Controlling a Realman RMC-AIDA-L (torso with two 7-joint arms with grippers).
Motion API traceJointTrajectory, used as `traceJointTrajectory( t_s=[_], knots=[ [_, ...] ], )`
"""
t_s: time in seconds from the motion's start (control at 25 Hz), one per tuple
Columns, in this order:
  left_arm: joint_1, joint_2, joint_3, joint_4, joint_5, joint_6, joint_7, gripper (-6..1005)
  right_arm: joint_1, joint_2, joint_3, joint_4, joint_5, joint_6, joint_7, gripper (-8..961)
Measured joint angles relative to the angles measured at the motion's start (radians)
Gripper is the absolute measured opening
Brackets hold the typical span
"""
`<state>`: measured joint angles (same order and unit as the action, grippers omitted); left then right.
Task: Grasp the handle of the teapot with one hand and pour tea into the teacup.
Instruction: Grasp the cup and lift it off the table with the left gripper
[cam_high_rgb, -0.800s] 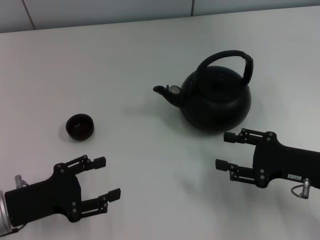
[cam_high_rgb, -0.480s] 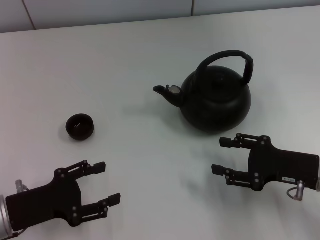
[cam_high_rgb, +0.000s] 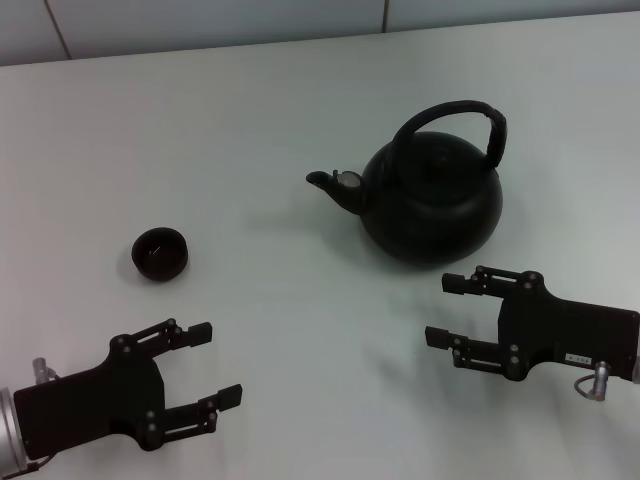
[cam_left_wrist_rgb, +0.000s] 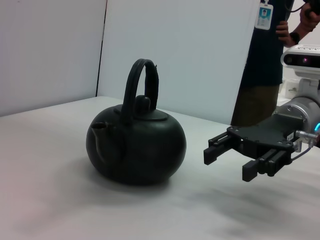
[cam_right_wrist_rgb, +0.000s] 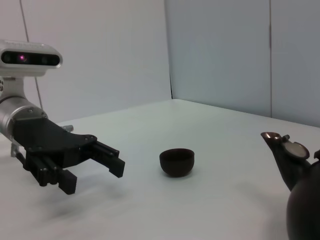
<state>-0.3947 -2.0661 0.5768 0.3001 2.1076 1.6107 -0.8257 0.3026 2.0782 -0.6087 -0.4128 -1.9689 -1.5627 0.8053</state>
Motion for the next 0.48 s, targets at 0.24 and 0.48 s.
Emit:
traceJointTrajectory(
  t_s=[0.24,0.48],
  knots=[
    [-0.004,0.0,-0.001,0.0,-0.006,0.0,-0.001,800,-0.002,0.001,0.0,0.0,0.001,0.005,-0.001,677],
    [0.011,-0.003,-0.091,-0.017,-0.091,-0.001,0.023,800,-0.002,0.002,0.0,0.002,0.002,0.005,-0.001,677]
  ],
)
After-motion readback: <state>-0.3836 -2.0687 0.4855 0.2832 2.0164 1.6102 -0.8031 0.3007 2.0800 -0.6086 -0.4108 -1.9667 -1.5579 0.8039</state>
